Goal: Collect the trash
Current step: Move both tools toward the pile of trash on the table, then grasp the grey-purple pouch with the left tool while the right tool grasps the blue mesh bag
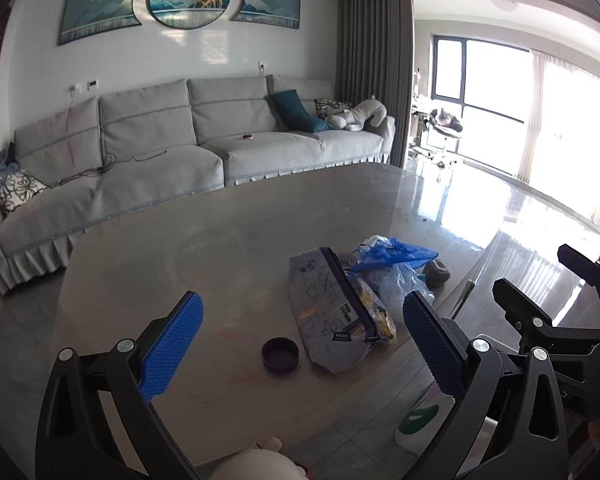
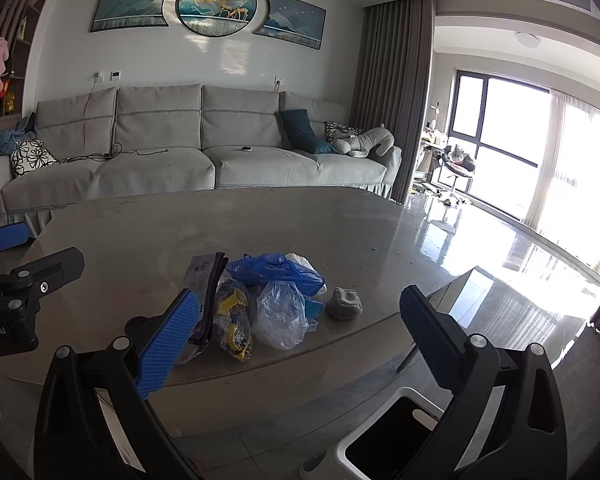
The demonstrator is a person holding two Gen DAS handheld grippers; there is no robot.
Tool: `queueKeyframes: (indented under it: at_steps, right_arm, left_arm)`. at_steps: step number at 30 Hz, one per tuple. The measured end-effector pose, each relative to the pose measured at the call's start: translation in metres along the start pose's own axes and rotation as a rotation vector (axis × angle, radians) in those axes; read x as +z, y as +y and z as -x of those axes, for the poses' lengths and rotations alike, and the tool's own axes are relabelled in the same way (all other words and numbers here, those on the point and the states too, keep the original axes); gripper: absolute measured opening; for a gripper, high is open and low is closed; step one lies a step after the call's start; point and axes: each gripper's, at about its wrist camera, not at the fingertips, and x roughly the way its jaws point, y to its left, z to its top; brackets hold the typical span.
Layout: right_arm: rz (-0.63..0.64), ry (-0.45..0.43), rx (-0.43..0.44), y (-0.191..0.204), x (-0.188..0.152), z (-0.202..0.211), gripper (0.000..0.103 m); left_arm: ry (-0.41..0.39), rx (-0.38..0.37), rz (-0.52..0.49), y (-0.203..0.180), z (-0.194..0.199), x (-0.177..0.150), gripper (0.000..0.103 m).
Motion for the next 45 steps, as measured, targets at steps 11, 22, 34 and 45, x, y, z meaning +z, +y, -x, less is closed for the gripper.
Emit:
queueKeyframes:
  at_steps: [11, 22, 34, 45]
  right_arm:
    - [-0.033, 0.048, -0.003, -0.020, -0.007, -0.034, 0.100]
    - [-0.009, 0.058, 0.031, -0.014, -0.006, -0.057, 0.100]
    - [-0.043, 0.102, 0.051, -0.019, -0.015, -0.083, 0.100]
    - [-0.058, 0.109, 0.040, -0.023, -0.019, -0.086, 0.100]
  left_arm:
    - [0.113, 0.001, -0.062, -0.026, -0.051, -0.027, 0.098]
    - [0.175, -0.017, -0.075, -0.046, -0.088, -0.032, 0.098]
    - [0.292, 0.030, -0.111, -0.049, -0.134, -0.043, 0.098]
    - [0.335, 0.050, -0.155, -0.061, -0.147, -0.055, 0.098]
